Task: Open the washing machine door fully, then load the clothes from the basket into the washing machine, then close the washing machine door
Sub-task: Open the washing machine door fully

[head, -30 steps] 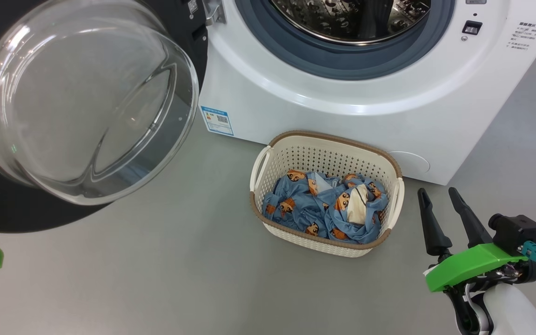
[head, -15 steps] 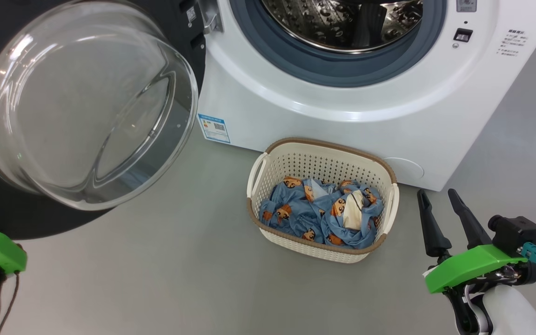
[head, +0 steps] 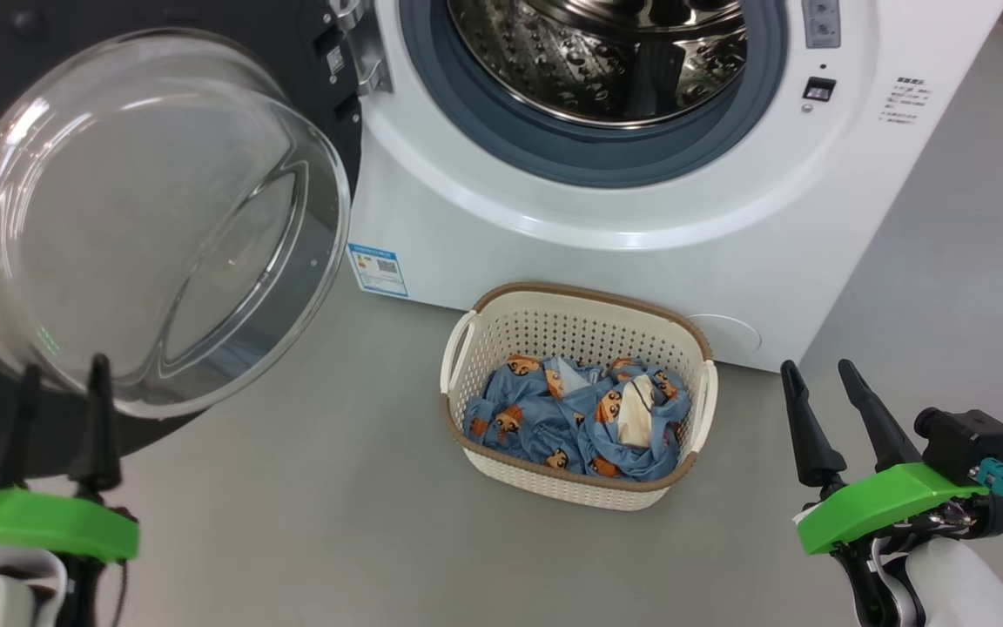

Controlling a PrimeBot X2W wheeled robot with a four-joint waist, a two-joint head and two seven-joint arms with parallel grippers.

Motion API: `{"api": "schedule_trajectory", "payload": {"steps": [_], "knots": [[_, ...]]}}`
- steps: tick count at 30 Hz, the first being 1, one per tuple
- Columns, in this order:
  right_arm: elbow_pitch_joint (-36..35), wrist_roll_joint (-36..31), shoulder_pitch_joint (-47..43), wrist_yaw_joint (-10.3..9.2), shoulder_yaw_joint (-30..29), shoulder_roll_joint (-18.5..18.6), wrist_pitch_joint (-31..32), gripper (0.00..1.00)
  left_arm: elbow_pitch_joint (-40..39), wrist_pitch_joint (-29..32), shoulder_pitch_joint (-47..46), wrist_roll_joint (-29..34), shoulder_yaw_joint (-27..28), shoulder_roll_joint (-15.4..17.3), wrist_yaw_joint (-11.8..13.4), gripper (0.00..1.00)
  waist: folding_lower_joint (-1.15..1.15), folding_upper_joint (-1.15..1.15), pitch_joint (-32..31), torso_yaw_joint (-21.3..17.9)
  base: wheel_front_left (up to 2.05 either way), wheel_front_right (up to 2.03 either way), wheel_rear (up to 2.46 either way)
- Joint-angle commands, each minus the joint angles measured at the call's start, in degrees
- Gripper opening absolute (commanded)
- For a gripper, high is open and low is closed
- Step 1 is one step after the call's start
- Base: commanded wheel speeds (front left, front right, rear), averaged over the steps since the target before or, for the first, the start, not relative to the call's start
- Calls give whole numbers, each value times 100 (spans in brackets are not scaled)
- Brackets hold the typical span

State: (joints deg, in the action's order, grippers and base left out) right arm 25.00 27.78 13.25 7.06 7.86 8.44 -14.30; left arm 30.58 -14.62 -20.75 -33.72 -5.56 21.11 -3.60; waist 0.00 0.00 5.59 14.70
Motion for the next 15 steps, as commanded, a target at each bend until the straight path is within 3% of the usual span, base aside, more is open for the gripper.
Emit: {"api": "schedule_trajectory", "payload": {"steps": [1,15], "knots": [[-135,14,-32,43,148,60,-70,100,-263,-37,24,-45,222,168,12,100,0,0,-72,-83,0,0,0],[-369,90,-208,43,285,257,-70,100,-1019,-38,697,57,54,-264,195,100,0,0,-411,-663,0,0,0]]}}
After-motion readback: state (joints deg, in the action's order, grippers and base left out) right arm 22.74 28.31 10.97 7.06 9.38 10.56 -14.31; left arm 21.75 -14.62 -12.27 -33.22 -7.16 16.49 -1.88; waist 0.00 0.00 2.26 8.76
